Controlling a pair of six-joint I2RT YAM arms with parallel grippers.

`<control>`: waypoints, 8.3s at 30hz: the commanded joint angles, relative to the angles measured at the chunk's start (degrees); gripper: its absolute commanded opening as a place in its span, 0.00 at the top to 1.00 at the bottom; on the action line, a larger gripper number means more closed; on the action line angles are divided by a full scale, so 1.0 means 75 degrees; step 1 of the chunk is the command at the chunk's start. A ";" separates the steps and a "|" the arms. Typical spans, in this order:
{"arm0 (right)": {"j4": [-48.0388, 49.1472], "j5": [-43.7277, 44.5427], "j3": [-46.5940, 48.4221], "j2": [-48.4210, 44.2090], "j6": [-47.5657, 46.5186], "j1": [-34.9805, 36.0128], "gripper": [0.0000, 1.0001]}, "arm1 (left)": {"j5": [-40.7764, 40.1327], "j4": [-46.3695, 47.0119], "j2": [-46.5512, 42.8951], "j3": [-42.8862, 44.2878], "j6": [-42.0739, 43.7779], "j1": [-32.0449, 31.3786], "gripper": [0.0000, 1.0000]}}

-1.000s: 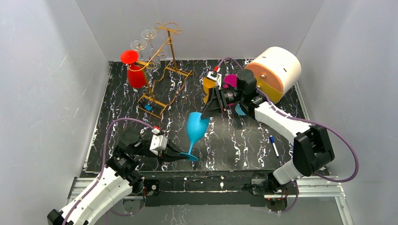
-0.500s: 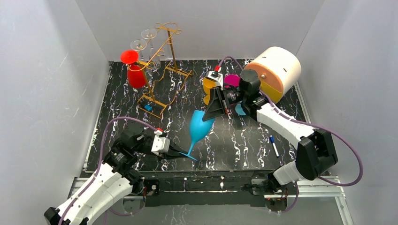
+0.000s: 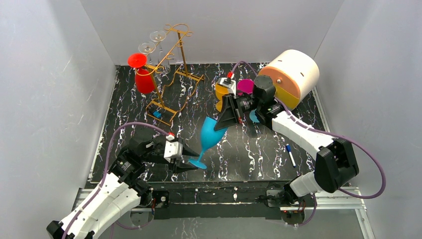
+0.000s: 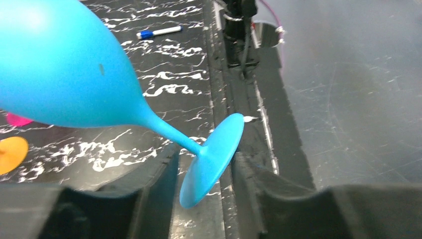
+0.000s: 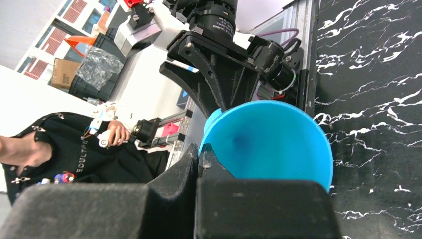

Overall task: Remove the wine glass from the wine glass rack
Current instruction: Place the wine glass at the center of the board, then adjust the wine rack at the center of the board, then pick up the wine glass from the wine rack.

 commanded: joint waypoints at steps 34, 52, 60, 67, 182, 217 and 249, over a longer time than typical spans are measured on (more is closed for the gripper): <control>-0.6220 1.1839 0.1206 -0.0336 -0.4831 0.0947 0.99 | -1.0073 -0.1470 0.0580 0.0559 -0.4175 0.0017 0.02; -0.6316 1.3095 0.2457 0.2025 -0.3931 0.1521 0.99 | -1.1637 -0.2146 0.0777 0.0414 -0.6147 0.0017 0.02; -0.6986 1.3048 0.3085 0.2618 -0.4627 0.1599 0.86 | -1.2054 -0.2885 -0.0062 0.1035 -0.6365 0.0019 0.02; -0.8501 1.2627 0.5130 0.3185 -0.5098 0.1576 0.60 | -1.2304 -0.4128 0.0824 0.1940 -0.6945 0.0017 0.02; -0.5009 1.1411 0.0941 -0.0755 -0.3884 0.1063 0.16 | -0.4249 0.1975 0.5068 0.4413 -1.1570 0.5774 1.00; -0.5059 1.1280 0.0868 -0.0871 -0.3989 0.0825 0.14 | -0.5253 -0.1119 0.5639 0.6350 -0.7644 0.5644 0.42; -0.5298 1.1067 0.1036 -0.0633 -0.3968 0.0802 0.13 | -0.5367 -0.0445 0.5553 0.6527 -0.7011 0.5642 1.00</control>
